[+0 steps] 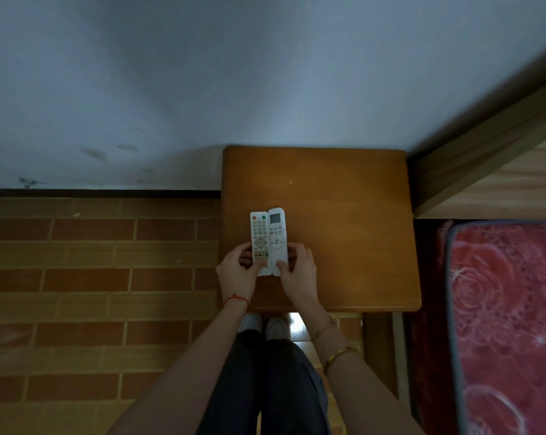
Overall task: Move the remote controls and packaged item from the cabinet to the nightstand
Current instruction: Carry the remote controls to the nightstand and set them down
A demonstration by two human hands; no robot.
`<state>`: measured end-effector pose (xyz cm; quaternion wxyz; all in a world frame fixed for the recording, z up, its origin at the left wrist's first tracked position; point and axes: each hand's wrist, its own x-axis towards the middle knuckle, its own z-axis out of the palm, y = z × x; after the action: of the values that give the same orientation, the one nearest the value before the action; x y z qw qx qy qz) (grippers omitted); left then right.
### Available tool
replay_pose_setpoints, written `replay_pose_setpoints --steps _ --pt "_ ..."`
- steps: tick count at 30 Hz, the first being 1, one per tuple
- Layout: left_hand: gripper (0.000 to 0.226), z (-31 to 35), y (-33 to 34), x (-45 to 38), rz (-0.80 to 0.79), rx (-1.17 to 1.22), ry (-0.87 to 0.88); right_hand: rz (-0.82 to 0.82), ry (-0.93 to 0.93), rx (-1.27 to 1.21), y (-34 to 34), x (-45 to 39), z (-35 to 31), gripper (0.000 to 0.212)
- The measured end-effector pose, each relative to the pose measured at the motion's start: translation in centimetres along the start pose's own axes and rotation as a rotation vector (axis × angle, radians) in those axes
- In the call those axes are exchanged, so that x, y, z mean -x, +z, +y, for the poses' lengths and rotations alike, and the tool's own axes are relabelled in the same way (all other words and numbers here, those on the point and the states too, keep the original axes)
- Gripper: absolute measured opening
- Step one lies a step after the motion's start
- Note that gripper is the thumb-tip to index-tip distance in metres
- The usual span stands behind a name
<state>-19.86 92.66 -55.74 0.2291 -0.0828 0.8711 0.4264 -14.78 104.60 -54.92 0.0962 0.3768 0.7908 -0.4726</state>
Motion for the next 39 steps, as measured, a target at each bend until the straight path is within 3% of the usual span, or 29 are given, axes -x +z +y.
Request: replay_pose_setpoints --steps 6,16,25,32,39 --pt "0.050 0.0 0.0 0.3 -0.007 -0.036 0.064 0.038 -0.087 0.142 0.2 0.4 0.3 0.040" --pt "0.065 1.6 -1.6 1.3 -0.119 -0.416 0.163 0.021 -0.152 0.455 -2.2 1.3 -1.5 0.053" --pt "0.055 11.6 -12.3 7.8 -0.010 -0.460 0.377 0.021 -0.346 0.477 -10.6 7.7 -10.8 0.053" --pt "0.050 17.7 -21.7 16.4 0.081 -0.446 0.436 0.055 -0.540 0.489 -15.9 15.8 -19.4 0.050" --pt "0.049 22.1 -26.3 22.6 0.063 -0.479 0.528 0.131 -0.544 0.473 -19.9 22.1 -22.4 0.052"
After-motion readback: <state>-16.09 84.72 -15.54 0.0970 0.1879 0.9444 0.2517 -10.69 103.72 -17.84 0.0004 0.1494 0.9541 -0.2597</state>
